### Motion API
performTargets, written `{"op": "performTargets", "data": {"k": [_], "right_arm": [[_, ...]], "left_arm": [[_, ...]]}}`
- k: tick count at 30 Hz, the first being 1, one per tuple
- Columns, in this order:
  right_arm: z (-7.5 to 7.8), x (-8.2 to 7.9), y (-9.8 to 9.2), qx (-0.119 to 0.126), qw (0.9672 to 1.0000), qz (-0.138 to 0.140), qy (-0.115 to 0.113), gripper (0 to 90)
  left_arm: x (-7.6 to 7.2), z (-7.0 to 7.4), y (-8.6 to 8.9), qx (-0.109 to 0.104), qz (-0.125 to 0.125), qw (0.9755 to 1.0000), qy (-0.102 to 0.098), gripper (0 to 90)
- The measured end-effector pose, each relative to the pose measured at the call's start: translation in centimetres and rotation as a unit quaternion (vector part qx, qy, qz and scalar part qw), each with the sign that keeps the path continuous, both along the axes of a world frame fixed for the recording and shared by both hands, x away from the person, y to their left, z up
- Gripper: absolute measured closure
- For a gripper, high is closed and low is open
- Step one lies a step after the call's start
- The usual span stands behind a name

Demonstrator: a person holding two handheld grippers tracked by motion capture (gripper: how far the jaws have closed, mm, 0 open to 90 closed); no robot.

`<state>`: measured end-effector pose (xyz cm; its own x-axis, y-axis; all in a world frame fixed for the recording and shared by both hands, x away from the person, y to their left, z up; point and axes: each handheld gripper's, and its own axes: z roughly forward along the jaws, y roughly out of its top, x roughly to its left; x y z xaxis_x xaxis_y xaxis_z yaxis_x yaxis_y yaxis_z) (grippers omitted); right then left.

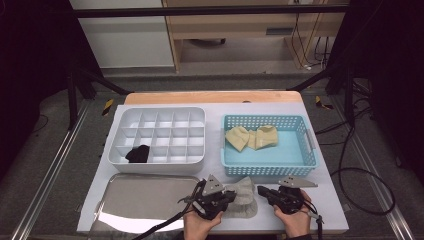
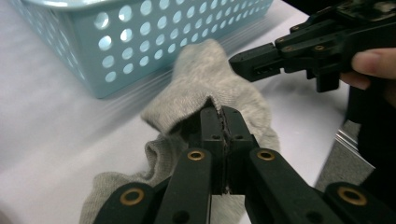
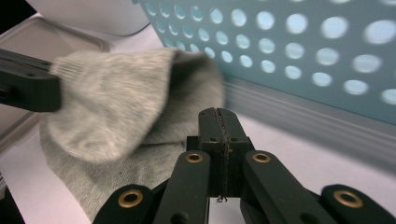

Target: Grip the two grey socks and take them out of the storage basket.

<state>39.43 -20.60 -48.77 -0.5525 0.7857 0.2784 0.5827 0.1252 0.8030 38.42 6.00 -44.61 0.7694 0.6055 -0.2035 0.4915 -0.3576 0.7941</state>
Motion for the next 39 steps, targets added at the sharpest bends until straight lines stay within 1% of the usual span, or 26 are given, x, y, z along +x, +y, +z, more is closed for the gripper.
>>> {"op": "performTargets", "data": {"k": [2,4,5,7,8,9,10,12,14,15,17,18,20,22,23,24,25,26,27,29,31,34,36,38,39], "right_arm": [[0.2,-0.1,-0.2,0.008,0.9999,-0.005,-0.004,90.0],[0.5,-0.2,-0.2,0.012,0.9998,-0.006,-0.016,89.5],[0.7,-0.3,-0.1,0.017,0.9996,-0.006,-0.02,86.5],[1.0,-0.5,0.2,0.018,0.9994,-0.003,-0.031,80.2],[1.1,-0.5,0.5,0.019,0.9992,-0.001,-0.034,76.2],[1.3,-0.6,0.8,0.022,0.9992,0.005,-0.032,72.7],[1.4,-0.7,1.1,0.021,0.999,0.012,-0.037,70.6],[1.6,-0.8,1.8,0.021,0.9989,0.025,-0.035,66.6],[1.7,-0.8,2.4,0.017,0.9985,0.036,-0.037,63.3],[1.7,-0.7,2.7,0.013,0.9985,0.039,-0.036,62.0],[1.5,-0.4,3.1,0.007,0.9987,0.037,-0.035,60.5],[1.4,-0.3,3.3,0.006,0.9988,0.037,-0.031,60.2],[1.1,0.1,3.5,0.004,0.9989,0.038,-0.026,59.7],[0.6,0.4,3.7,0.002,0.999,0.043,-0.015,60.6],[0.4,0.5,3.8,-0.001,0.9989,0.045,-0.013,63.5],[0.3,0.6,3.9,-0.007,0.9986,0.051,-0.01,71.1],[0.2,0.6,4.0,-0.01,0.9982,0.058,-0.007,76.0],[0.1,0.6,4.0,-0.01,0.9981,0.06,-0.01,82.8],[0.2,0.5,4.0,-0.012,0.998,0.061,-0.009,86.1],[0.4,0.4,3.7,-0.005,0.9983,0.057,-0.012,87.0],[1.0,0.2,3.2,-0.004,0.9985,0.048,-0.028,87.1],[2.2,0.0,2.1,0.0,0.9978,0.033,-0.057,86.9],[2.6,0.1,1.6,-0.007,0.9968,0.032,-0.073,86.6],[2.5,0.0,1.3,-0.02,0.9962,0.033,-0.077,86.1],[2.3,-0.1,1.2,-0.026,0.9962,0.036,-0.075,85.7]], "left_arm": [[-0.3,0.2,0.4,0.0,-0.008,1.0,0.001,88.9],[-0.6,0.2,0.7,0.004,-0.019,0.9998,0.007,88.9],[-0.9,0.1,0.9,0.005,-0.023,0.9997,0.009,88.8],[-1.3,-0.1,1.2,0.01,-0.035,0.9992,0.016,88.8],[-1.5,-0.3,1.4,0.016,-0.04,0.9989,0.02,88.8],[-1.7,-0.5,1.6,0.022,-0.045,0.9985,0.023,88.7],[-1.9,-0.7,1.8,0.028,-0.049,0.9981,0.026,88.7],[-2.2,-1.2,2.2,0.041,-0.054,0.9971,0.033,88.7],[-2.4,-1.7,2.5,0.046,-0.056,0.9966,0.039,88.7],[-2.4,-1.8,2.6,0.054,-0.058,0.996,0.042,88.7],[-2.5,-1.9,2.9,0.061,-0.06,0.9954,0.043,88.7],[-2.5,-2.0,3.1,0.065,-0.059,0.9952,0.043,88.7],[-2.3,-1.9,3.5,0.064,-0.053,0.9956,0.044,88.7],[-2.0,-1.9,3.8,0.068,-0.052,0.9952,0.049,88.7],[-1.9,-1.9,3.8,0.069,-0.051,0.9951,0.049,88.6],[-1.8,-1.9,3.9,0.07,-0.05,0.9951,0.05,88.6],[-1.7,-1.9,4.0,0.071,-0.052,0.9947,0.052,88.6],[-1.6,-1.9,4.0,0.07,-0.049,0.995,0.052,88.7],[-1.5,-1.9,4.1,0.071,-0.048,0.9951,0.051,88.6],[-1.2,-1.6,4.2,0.067,-0.043,0.9956,0.048,88.6],[-0.7,-1.1,4.4,0.06,-0.035,0.9966,0.044,88.6],[0.5,-0.3,4.3,0.061,-0.032,0.9969,0.038,88.6],[1.2,-0.1,4.0,0.071,-0.033,0.9964,0.034,88.6],[1.6,-0.5,3.5,0.078,-0.04,0.9951,0.045,88.5],[1.7,-0.8,3.3,0.083,-0.041,0.9945,0.049,88.2]]}}
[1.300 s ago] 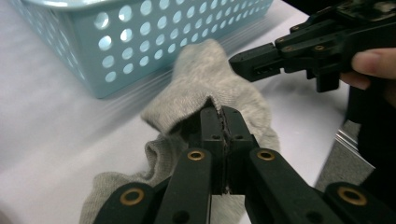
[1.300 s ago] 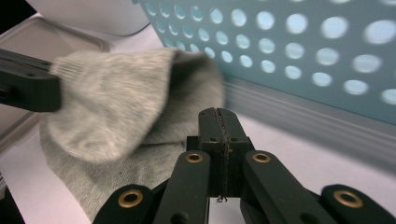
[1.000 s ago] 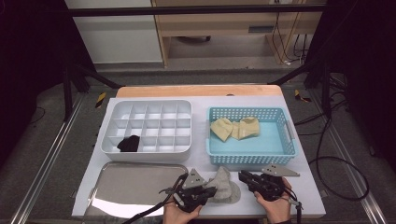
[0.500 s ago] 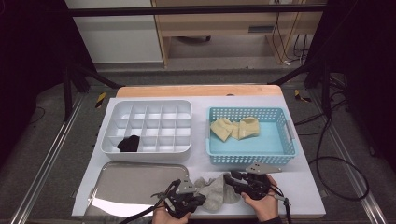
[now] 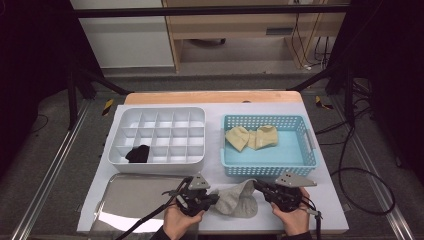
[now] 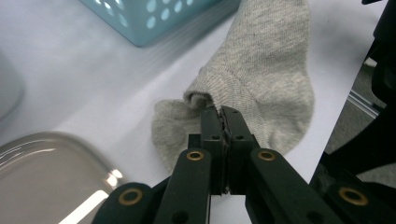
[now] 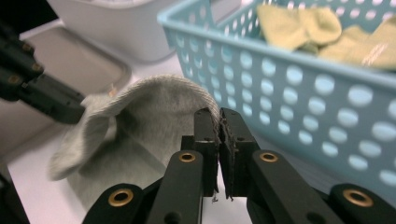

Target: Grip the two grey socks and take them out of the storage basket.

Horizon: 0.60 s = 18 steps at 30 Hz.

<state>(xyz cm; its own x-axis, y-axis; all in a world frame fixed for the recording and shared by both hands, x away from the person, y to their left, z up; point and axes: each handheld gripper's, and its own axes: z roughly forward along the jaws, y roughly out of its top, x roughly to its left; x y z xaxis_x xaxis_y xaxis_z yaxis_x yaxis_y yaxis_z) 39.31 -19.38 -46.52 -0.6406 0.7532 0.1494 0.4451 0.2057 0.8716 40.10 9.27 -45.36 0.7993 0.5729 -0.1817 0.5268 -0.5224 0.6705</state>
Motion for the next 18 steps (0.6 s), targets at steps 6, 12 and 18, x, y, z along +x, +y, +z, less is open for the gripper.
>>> {"op": "performTargets", "data": {"k": [6,12,18], "right_arm": [[-1.5,-1.6,-0.6,-0.018,0.9993,0.018,0.026,82.7],[-2.3,-2.7,-0.9,-0.005,0.9989,0.024,0.041,81.6],[-2.4,-2.8,-1.0,0.004,0.9987,0.023,0.045,78.2]], "left_arm": [[-0.9,-0.5,0.0,0.003,0.025,0.9995,-0.016,69.6],[-2.1,-0.7,0.8,-0.018,0.056,0.9977,-0.032,59.8],[-1.7,-2.0,0.1,-0.03,0.066,0.9972,-0.019,70.7]]}}
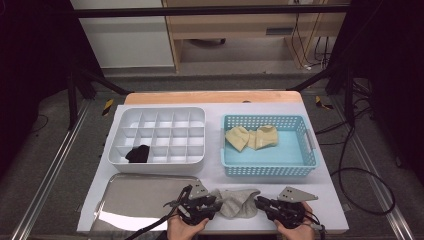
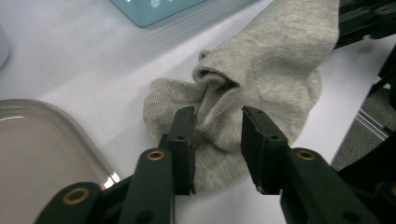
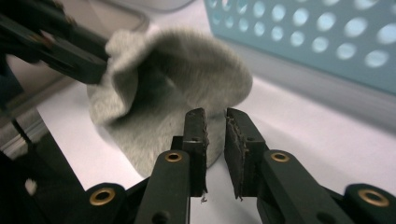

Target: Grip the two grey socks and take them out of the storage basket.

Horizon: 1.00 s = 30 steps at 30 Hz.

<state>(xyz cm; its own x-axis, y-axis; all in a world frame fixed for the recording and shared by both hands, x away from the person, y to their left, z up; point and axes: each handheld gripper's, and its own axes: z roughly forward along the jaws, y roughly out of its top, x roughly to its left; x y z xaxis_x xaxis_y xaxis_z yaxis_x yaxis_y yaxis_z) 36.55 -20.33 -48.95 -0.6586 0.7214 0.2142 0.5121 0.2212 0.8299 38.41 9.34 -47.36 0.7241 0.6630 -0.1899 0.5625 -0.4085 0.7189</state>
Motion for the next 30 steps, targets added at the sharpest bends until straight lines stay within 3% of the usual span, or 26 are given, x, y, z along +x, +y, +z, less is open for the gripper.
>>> {"op": "performTargets", "data": {"k": [4,6,12,21,23,30], "right_arm": [[0.7,0.1,-0.6,0.016,0.9997,-0.014,-0.011,75.1],[0.8,0.3,-0.8,0.026,0.9993,-0.024,-0.012,73.5],[0.5,1.1,-0.6,0.039,0.9989,-0.025,0.0,69.1],[0.1,1.2,0.0,0.012,0.9997,-0.022,0.001,63.5],[0.2,0.9,0.2,0.015,0.9997,-0.016,0.007,64.1],[1.8,-0.1,-0.3,0.04,0.9989,-0.018,-0.014,62.2]], "left_arm": [[0.0,-0.2,0.0,0.004,-0.003,1.0,-0.005,84.6],[0.0,0.2,0.1,0.004,-0.011,0.9999,-0.009,86.5],[0.3,1.6,1.1,0.004,-0.038,0.9992,-0.008,86.6],[0.5,1.7,2.0,0.015,-0.04,0.9991,0.003,86.4],[0.6,1.8,2.1,0.017,-0.037,0.9992,0.0,86.3],[0.7,1.6,2.2,0.026,-0.035,0.999,0.007,86.1]]}}
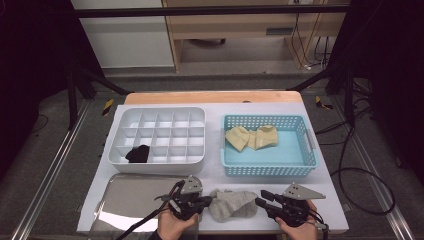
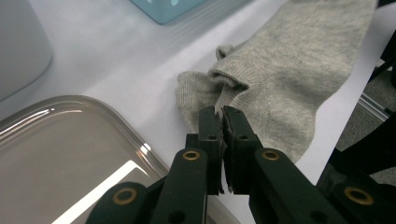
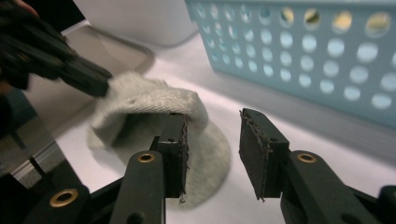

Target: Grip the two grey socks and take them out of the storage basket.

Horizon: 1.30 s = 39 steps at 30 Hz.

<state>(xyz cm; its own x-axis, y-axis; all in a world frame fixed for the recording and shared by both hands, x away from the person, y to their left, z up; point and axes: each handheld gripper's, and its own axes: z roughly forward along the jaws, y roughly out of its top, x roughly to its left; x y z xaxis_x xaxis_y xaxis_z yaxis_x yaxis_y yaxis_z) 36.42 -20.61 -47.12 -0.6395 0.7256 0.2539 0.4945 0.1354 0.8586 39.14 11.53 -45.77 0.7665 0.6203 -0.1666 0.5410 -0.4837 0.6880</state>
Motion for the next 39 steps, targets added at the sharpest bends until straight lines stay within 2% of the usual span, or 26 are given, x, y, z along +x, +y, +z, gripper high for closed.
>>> {"op": "performTargets", "data": {"k": [4,10,13,16,19,21,24,26,28,30,33,36,39], "right_arm": [[1.2,-0.1,0.0,0.011,0.9997,-0.008,-0.019,61.3],[1.6,0.4,-0.2,0.018,0.9989,-0.033,-0.027,61.5],[1.2,0.7,0.5,0.011,0.9992,-0.032,-0.024,65.4],[-0.6,1.1,2.0,-0.013,0.9998,-0.007,0.01,68.1],[-1.4,1.0,2.6,-0.032,0.9991,0.005,0.028,70.4],[-1.4,0.8,2.6,-0.044,0.9987,0.007,0.025,70.2],[-1.1,0.8,2.3,-0.03,0.9992,0.004,0.026,68.9],[-0.8,1.1,2.0,-0.022,0.9996,-0.008,0.018,67.1],[-0.6,1.6,1.9,-0.023,0.9995,-0.015,0.017,65.7],[-1.0,2.1,2.1,-0.027,0.9992,-0.01,0.026,65.7],[-1.9,2.5,2.9,-0.039,0.9984,0.005,0.04,70.6],[-2.0,2.4,2.8,-0.047,0.9984,0.011,0.029,84.9],[-1.4,2.2,2.3,-0.041,0.9988,0.007,0.028,87.3]], "left_arm": [[0.1,0.0,0.1,0.003,0.003,1.0,0.001,86.2],[0.0,-0.1,0.0,0.008,0.003,1.0,0.001,86.4],[0.0,-0.2,-0.1,-0.001,0.003,1.0,-0.003,86.2],[0.0,-0.3,-0.2,-0.004,0.004,0.9999,-0.01,84.7],[-0.1,-0.1,-0.2,-0.01,0.008,0.9998,-0.015,77.2],[-0.4,-0.1,-0.1,-0.013,0.005,0.9997,-0.02,73.6],[-0.5,-0.3,-0.3,-0.011,0.007,0.9998,-0.014,72.0],[-0.4,-0.7,-0.5,-0.005,0.009,0.9999,-0.011,72.7],[-0.3,-1.1,-0.6,0.001,0.014,0.9999,-0.008,76.0],[-0.3,-1.2,-0.7,0.0,0.015,0.9998,-0.013,82.0],[-0.4,-1.0,-0.6,-0.003,0.015,0.9997,-0.021,86.7],[-0.5,-0.6,-0.5,-0.013,0.013,0.9995,-0.025,87.2],[-0.4,0.0,-0.3,-0.027,0.011,0.9992,-0.028,87.4]]}}
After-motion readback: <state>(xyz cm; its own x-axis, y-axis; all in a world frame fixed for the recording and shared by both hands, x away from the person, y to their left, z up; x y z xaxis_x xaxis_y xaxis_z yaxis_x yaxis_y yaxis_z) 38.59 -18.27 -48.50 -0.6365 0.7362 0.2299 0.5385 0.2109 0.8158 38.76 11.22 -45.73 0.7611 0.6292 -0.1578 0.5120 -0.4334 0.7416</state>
